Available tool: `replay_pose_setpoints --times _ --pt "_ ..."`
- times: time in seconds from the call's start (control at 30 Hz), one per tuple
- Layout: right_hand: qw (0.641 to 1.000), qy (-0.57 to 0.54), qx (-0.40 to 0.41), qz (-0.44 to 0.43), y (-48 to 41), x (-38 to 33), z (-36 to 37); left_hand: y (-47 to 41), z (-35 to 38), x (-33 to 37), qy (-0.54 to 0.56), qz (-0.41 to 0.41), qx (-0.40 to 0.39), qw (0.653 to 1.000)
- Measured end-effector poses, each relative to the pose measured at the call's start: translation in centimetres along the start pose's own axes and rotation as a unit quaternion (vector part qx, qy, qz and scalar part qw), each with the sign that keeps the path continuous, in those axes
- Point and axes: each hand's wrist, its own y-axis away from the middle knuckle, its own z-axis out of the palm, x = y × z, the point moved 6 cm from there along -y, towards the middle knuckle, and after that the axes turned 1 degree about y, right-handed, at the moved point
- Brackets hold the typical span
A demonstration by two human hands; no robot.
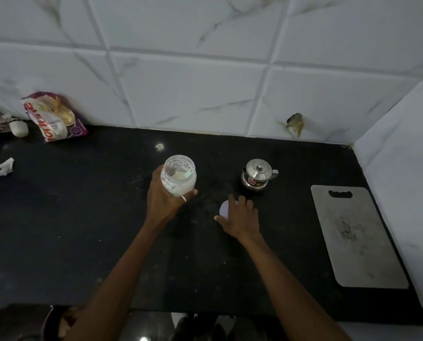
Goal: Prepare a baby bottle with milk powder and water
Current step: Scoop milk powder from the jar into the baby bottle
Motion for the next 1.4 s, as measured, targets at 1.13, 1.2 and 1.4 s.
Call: replay_pose_setpoints --times 1.13,1.2,1.4 --pt "0.974 0.063 0.101 -0.193 2.8 -10.9 -15.4 -0.2 1.7 1.6 -0.079 0.141 -0.057 0.985" --pt "0.975 0.063 0.096 -0.189 2.7 -10.9 -15.2 0.5 1.5 2.3 -0.084 0.159 -0.039 0.983" --pt "0.979 0.043 0.087 -0.181 2.8 -10.4 -15.2 0.5 1.8 2.3 -0.078 0.149 -0.063 0.984"
